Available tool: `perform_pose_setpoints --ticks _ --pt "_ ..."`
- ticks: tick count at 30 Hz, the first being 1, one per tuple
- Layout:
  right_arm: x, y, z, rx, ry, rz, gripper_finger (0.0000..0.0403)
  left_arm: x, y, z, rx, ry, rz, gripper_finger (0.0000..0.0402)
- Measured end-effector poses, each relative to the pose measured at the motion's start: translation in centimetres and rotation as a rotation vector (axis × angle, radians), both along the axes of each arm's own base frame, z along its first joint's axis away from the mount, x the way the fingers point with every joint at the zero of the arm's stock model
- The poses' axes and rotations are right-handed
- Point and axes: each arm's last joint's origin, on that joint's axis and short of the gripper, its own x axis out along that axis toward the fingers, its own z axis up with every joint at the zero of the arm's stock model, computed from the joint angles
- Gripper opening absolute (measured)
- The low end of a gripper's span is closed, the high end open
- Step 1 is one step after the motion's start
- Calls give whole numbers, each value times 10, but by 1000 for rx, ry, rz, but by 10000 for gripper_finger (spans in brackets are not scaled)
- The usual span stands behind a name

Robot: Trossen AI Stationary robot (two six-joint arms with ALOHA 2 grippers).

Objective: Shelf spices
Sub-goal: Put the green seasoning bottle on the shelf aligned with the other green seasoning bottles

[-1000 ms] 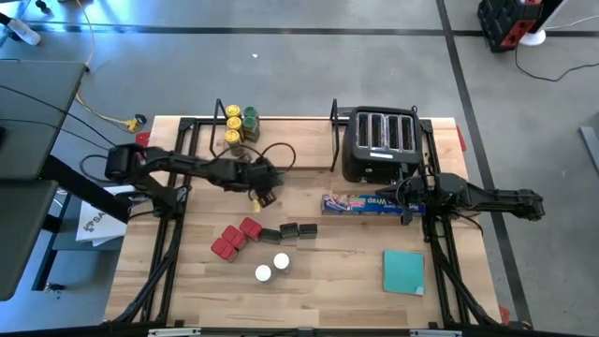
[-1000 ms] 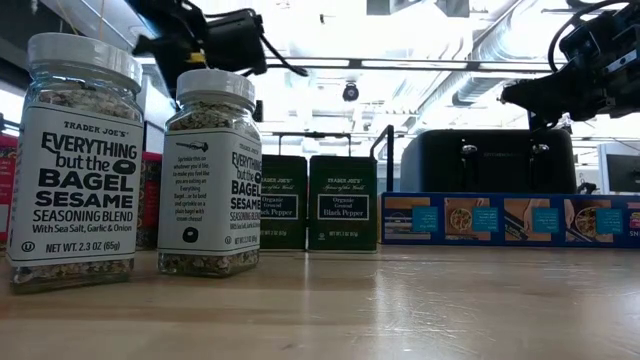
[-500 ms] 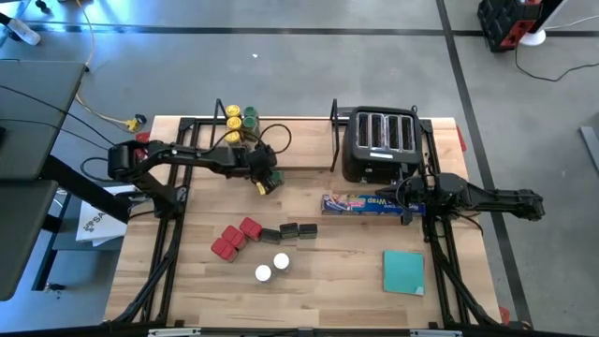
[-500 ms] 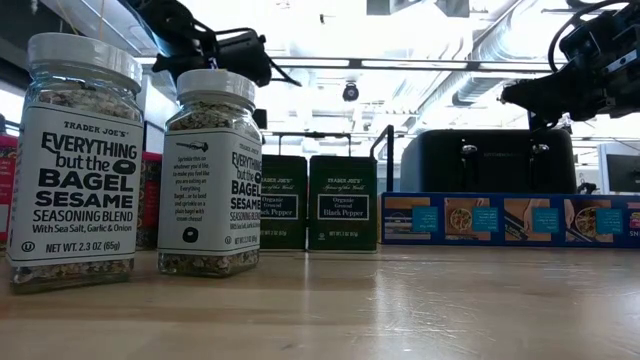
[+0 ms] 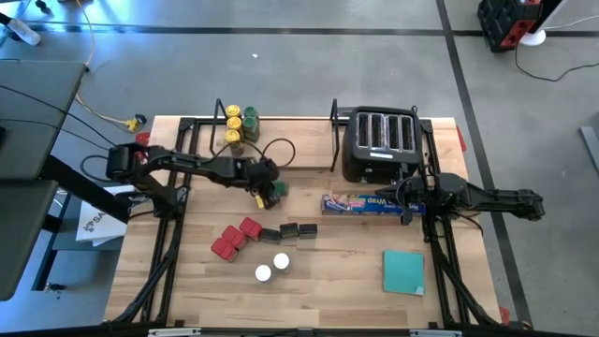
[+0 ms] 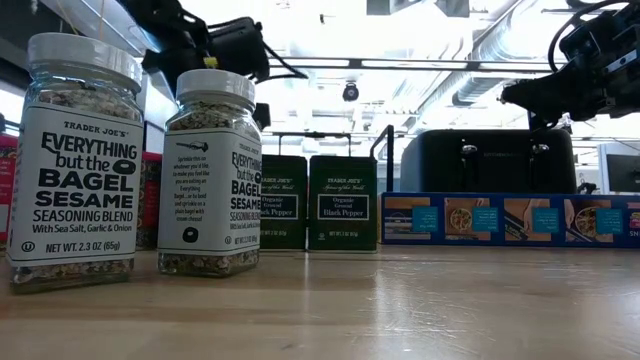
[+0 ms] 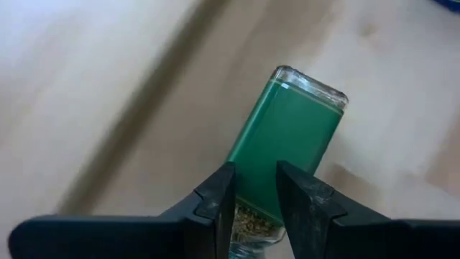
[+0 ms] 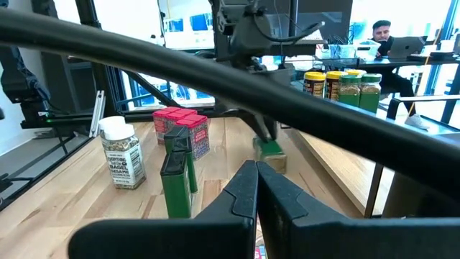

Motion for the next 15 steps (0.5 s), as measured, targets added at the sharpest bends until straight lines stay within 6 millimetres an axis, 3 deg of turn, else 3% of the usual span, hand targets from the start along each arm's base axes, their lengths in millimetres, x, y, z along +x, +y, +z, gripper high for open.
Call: perform_pose_setpoints --ticks 7,11,15 --pt "0 0 0 0 0 0 0 5 -20 26 25 -77 -63 95" --pt "0 0 0 0 0 0 0 -4 -24 38 -27 -92 -82 96" --pt "0 0 0 0 0 0 0 -16 -35 38 -109 -12 -56 112"
